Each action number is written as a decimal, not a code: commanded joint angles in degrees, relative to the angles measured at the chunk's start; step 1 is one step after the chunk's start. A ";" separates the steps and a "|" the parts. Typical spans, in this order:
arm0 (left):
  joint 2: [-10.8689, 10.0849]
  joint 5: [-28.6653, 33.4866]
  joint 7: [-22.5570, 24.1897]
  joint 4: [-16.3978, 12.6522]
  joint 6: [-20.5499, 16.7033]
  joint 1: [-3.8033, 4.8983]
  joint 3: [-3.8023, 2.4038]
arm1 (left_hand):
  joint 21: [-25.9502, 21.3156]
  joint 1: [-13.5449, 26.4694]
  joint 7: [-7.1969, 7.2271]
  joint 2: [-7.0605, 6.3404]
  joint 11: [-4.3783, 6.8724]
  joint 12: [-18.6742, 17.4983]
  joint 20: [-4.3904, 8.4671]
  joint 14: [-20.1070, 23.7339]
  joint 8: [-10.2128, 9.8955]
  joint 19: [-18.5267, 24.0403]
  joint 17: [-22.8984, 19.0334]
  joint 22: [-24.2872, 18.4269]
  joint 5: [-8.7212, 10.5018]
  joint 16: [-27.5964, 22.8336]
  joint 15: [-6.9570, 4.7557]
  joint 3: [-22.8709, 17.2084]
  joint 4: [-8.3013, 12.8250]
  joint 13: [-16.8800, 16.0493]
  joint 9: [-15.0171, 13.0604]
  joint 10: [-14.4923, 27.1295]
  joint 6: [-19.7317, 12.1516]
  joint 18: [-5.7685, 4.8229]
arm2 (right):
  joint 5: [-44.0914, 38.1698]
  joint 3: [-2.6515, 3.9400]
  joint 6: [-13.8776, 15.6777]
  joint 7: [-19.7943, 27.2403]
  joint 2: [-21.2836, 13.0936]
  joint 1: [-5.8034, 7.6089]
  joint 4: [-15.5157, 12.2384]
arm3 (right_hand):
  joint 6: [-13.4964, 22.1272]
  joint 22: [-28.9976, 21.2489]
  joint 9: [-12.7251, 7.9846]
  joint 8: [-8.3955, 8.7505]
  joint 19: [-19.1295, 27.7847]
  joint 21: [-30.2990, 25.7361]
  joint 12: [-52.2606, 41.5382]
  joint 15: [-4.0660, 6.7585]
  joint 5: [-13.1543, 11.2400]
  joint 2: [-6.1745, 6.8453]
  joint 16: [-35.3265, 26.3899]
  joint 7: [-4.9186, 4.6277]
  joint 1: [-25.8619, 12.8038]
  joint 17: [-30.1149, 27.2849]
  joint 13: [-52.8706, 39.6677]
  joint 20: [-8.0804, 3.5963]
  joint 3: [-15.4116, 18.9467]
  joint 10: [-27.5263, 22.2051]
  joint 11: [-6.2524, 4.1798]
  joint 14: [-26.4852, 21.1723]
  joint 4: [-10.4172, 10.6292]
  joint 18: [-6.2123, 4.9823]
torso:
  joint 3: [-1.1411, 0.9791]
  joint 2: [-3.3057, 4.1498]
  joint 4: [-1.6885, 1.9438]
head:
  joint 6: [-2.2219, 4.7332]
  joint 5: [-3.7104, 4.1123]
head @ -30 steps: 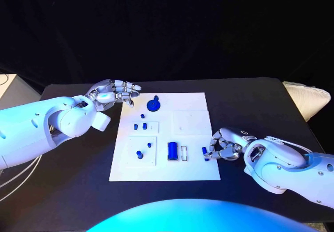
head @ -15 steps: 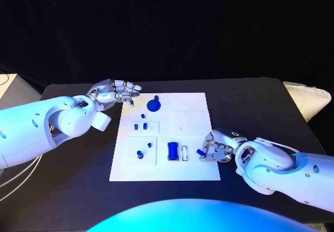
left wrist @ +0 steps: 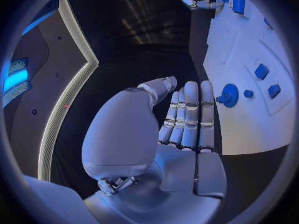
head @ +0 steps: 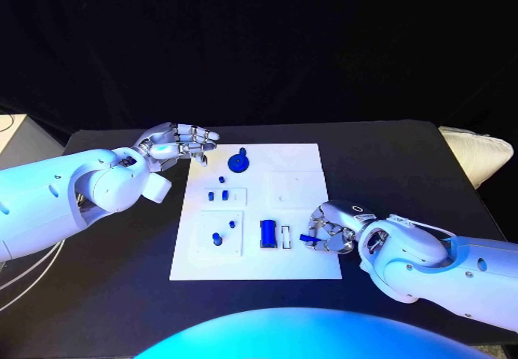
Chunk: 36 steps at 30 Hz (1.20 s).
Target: Assemble the parts on the task board
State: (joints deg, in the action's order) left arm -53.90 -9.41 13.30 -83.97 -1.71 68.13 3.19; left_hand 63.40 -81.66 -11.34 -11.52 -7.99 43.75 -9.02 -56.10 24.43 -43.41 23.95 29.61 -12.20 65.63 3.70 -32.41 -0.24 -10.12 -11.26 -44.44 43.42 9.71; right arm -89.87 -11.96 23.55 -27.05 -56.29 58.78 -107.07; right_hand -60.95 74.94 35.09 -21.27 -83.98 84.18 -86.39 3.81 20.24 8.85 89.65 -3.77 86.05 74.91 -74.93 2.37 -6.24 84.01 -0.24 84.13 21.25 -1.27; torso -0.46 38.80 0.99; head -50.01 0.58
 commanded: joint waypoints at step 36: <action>0.38 -0.18 0.14 -0.25 0.74 0.01 -0.04 | -0.31 0.49 -0.37 0.27 -0.02 0.30 -0.39 0.43 0.26 0.05 -0.04 -0.08 -0.27 0.42 0.12 -0.09 -0.36 0.00 0.09 0.35 -0.26 0.88 | 23.50 -0.44 -1.22 -2.13 2.87 4.67 -1.40 | 0.84 13.81 -10.53 -2.46 -4.89 0.96 -0.40 0.26 -3.56 3.33 0.35 0.00 -17.16 15.09 -13.72 -0.41 -14.76 4.74 -0.25 5.87 -4.64 0.33 | -0.05 0.05 0.00 | 0.01 -0.13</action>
State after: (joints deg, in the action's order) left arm -53.64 -9.48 13.15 -84.04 -1.71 68.13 3.19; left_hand 63.40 -81.66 -11.34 -11.52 -7.99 43.74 -9.02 -56.10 24.43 -43.40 23.95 29.61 -12.20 65.85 3.70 -32.41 -0.24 -10.13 -11.27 -44.45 43.42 9.71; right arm -67.88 -12.39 24.61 -26.77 -53.63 63.59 -108.59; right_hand -60.34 74.91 24.60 -23.86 -84.01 85.03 -86.65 4.01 16.82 12.00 89.65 -3.72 69.34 74.90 -74.91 2.05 -21.33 84.01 -0.24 83.92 16.69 -1.26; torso -0.47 38.84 1.02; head -50.01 0.47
